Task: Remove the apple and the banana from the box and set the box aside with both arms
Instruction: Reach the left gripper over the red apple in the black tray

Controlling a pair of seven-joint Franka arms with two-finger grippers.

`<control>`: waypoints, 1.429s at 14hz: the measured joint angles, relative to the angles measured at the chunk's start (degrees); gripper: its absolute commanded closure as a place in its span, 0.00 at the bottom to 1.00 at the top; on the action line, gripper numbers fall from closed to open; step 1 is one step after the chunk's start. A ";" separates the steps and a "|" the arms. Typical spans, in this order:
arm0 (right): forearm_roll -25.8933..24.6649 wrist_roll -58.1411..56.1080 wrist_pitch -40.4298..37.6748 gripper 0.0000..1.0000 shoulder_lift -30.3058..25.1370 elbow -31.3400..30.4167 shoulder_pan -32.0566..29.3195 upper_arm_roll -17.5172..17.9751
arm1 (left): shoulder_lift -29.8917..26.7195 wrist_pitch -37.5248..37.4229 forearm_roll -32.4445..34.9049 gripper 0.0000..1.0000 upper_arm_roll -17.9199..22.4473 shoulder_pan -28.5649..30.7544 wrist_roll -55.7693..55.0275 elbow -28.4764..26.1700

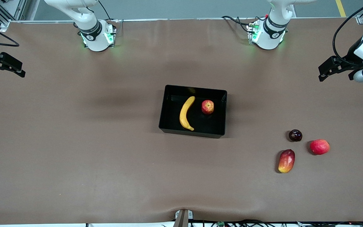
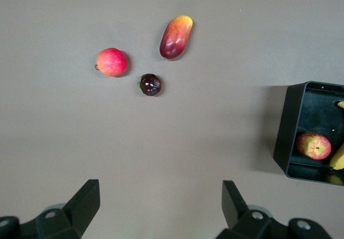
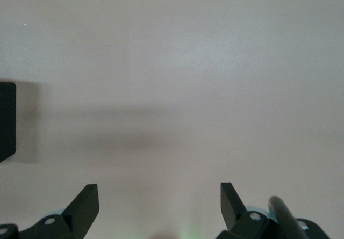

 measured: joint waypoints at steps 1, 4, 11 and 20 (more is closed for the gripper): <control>0.00 0.00 0.00 0.00 0.00 0.00 0.00 0.00 | 0.00 -0.01 0.00 0.00 0.00 0.00 0.00 0.00; 0.00 0.00 0.00 0.00 0.00 0.00 0.00 0.00 | 0.01 -0.03 0.00 0.00 0.00 0.00 0.00 0.00; 0.00 0.00 0.00 0.00 0.05 -0.01 -0.01 -0.04 | 3.66 0.04 -0.25 0.00 -4.01 -2.13 -0.19 0.44; 0.00 0.00 0.01 0.00 0.11 -0.03 -0.25 -0.19 | 16.36 12.41 -0.17 0.00 -13.77 -13.08 -22.27 -2.02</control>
